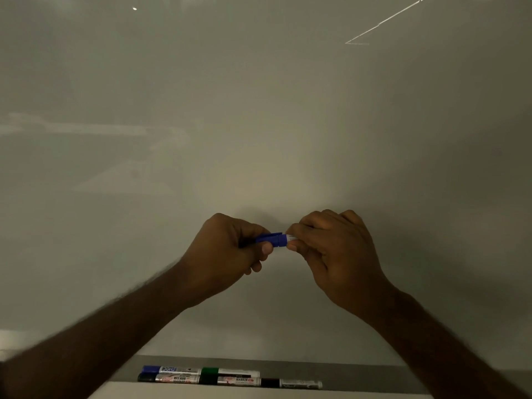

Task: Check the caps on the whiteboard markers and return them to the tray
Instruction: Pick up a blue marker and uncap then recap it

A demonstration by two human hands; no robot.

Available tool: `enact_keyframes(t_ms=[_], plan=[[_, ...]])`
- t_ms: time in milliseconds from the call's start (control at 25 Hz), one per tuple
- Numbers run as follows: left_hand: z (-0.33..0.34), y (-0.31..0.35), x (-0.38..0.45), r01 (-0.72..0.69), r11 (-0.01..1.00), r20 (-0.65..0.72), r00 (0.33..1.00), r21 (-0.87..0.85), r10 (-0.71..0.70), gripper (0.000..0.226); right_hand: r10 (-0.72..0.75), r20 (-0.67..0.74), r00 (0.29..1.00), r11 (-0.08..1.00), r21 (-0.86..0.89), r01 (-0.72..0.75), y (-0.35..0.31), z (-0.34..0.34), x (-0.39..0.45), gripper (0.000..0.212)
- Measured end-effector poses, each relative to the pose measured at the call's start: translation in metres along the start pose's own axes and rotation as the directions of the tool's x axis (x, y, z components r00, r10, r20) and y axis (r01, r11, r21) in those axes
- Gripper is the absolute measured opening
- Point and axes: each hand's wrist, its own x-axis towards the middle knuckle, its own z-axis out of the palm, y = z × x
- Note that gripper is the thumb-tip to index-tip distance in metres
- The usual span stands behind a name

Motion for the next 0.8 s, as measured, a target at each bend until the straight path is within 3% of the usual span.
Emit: enact_keyframes(t_ms=[400, 800], plan=[[0.022, -0.006, 0.001, -0.084, 0.99, -0.044, 0.995, 0.116, 0.09, 0.014, 0.093, 0.031, 0.995, 0.993, 0.069, -0.095, 0.004, 0.007, -0.011, 0.02], [0.041, -0.043, 0.01, -0.096, 0.971, 0.132, 0.989, 0.217, 0.068, 0.02, 0.145, 0.173, 0.974, 0.975, 0.144, -0.17, 0.028, 0.038, -0.034, 0.029]])
